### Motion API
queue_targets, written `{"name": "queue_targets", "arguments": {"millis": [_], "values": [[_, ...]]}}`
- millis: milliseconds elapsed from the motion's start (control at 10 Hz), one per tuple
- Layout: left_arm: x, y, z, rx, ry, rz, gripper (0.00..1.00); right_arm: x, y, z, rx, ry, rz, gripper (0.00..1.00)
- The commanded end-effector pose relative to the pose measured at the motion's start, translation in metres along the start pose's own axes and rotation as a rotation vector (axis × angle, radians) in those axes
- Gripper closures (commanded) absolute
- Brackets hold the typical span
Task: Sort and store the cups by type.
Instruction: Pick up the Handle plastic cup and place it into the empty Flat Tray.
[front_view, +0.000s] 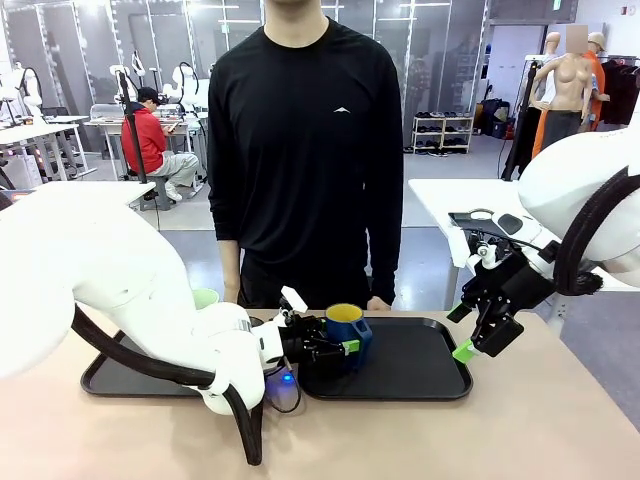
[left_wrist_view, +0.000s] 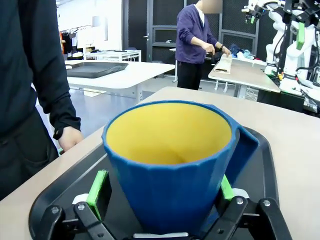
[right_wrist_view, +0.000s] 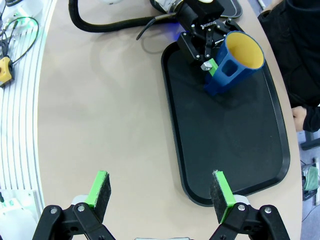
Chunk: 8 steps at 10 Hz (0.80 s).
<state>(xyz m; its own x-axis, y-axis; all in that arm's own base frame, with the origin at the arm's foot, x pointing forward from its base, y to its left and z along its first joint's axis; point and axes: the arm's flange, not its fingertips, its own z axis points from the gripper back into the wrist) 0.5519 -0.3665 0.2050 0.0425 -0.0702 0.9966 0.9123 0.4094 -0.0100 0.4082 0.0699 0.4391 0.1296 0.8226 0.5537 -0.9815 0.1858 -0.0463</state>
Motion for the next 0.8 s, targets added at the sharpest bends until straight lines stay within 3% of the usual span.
{"name": "queue_targets", "arguments": {"millis": [0, 700], "values": [[-0.036, -0.062, 0.002, 0.076, -0.005, -0.035, 0.0, 0.0, 0.002, 0.001, -0.003, 0.009, -0.004, 0.0], [-0.044, -0.081, 0.018, 0.065, 0.003, -0.009, 0.0, 0.0, 0.002, 0.001, -0.003, 0.009, -0.004, 0.0]]}}
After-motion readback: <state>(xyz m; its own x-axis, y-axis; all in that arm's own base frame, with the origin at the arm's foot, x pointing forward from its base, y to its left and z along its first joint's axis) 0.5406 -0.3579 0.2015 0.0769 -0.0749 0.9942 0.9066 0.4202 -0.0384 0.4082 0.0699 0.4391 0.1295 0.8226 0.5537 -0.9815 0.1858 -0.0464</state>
